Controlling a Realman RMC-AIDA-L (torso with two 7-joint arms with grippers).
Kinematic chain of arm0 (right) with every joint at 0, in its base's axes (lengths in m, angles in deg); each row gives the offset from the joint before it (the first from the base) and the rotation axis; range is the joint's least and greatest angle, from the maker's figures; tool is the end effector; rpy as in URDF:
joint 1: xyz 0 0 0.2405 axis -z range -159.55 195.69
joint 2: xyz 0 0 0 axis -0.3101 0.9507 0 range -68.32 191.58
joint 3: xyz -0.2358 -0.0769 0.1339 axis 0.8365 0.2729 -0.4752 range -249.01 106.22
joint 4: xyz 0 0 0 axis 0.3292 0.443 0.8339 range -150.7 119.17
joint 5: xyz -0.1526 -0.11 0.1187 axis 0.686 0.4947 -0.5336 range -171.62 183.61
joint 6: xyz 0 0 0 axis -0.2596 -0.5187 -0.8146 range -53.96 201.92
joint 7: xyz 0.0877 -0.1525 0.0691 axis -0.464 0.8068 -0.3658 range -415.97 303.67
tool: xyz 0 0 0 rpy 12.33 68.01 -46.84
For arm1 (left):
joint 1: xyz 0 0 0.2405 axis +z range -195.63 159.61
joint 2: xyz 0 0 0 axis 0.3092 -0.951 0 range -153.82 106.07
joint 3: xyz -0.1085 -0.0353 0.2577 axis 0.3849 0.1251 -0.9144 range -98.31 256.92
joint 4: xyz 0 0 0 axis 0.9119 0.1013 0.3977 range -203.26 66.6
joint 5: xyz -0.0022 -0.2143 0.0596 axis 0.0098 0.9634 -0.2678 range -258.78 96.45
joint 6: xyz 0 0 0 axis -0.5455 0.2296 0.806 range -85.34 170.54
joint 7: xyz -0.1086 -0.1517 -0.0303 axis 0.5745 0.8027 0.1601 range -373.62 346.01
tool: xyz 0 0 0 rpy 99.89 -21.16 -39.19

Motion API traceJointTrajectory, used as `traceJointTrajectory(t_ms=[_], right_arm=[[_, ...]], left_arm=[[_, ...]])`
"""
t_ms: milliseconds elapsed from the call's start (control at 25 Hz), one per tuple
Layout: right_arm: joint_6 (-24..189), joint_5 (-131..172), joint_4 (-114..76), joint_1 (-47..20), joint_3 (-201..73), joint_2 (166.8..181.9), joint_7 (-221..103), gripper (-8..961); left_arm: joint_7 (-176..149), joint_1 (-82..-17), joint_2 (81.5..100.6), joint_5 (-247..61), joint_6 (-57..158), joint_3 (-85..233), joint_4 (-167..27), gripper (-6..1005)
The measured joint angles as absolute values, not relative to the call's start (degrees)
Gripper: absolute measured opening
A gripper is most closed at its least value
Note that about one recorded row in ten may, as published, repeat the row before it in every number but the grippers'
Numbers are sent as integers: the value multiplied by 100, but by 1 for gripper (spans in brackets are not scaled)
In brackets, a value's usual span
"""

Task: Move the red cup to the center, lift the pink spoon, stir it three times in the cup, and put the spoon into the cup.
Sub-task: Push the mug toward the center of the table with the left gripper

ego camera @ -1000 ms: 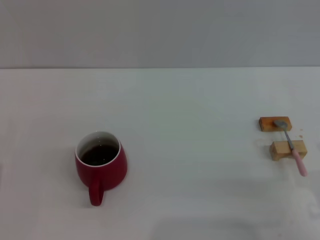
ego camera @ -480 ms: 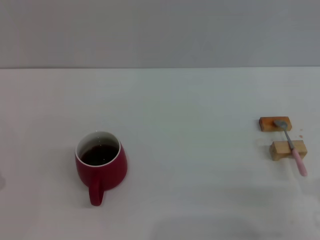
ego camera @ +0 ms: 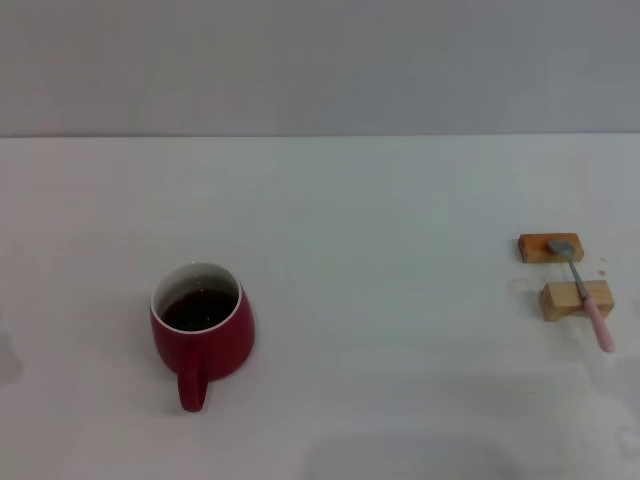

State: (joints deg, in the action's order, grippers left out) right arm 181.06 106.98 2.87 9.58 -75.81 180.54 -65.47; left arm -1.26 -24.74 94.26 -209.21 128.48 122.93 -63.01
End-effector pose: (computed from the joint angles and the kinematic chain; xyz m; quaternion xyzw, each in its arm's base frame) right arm 0.3100 0.2318 -0.0299 -0.6265 0.1699 0.5009 0.5725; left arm -0.4208 0.2534 0.0044 -0.6354 -0.2413 -0.3012 0.6689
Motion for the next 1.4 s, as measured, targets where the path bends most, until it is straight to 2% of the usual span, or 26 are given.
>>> traceJointTrajectory(t_ms=[920,1400], right_arm=[[18200,10716,342,952,-7446,18052,-6547,734],[18370,10710,311,1127,-7447,18045,-6547,735]], left_arm=[[-571,-2609,9435,-20916,12530,12152,-6236,-2],[-705,-3015,9418,-20931,11803,11258,-6281,-2]])
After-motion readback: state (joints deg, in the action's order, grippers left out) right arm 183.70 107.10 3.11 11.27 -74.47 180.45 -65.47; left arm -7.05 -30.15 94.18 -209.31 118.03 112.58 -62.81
